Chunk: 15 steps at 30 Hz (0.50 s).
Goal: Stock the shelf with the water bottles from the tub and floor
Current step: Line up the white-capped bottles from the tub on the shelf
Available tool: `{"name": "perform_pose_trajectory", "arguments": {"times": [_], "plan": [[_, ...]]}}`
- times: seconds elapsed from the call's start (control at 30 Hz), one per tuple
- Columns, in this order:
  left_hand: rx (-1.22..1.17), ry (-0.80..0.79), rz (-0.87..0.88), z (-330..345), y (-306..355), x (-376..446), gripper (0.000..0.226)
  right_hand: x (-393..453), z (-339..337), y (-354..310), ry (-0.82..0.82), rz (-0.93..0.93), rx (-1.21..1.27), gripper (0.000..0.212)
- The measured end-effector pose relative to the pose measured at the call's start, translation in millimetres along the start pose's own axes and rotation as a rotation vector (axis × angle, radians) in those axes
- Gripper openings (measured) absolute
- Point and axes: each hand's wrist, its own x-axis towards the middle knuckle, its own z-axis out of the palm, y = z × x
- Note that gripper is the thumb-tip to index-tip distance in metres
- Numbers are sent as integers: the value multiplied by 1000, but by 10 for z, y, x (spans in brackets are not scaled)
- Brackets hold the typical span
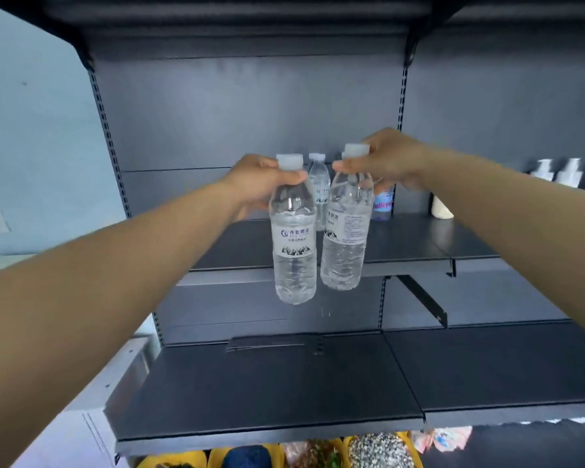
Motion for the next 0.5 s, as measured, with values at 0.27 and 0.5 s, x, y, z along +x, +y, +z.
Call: {"name": "perform_pose_trajectory", "arguments": {"times": [0.27, 0.5], "plan": [[-30, 70, -19, -414, -13, 927, 21, 926, 57, 18, 158, 47, 64, 51], [-76, 91, -60, -786, -587, 1824, 14, 1780, 565, 219, 211, 92, 42, 36]]}}
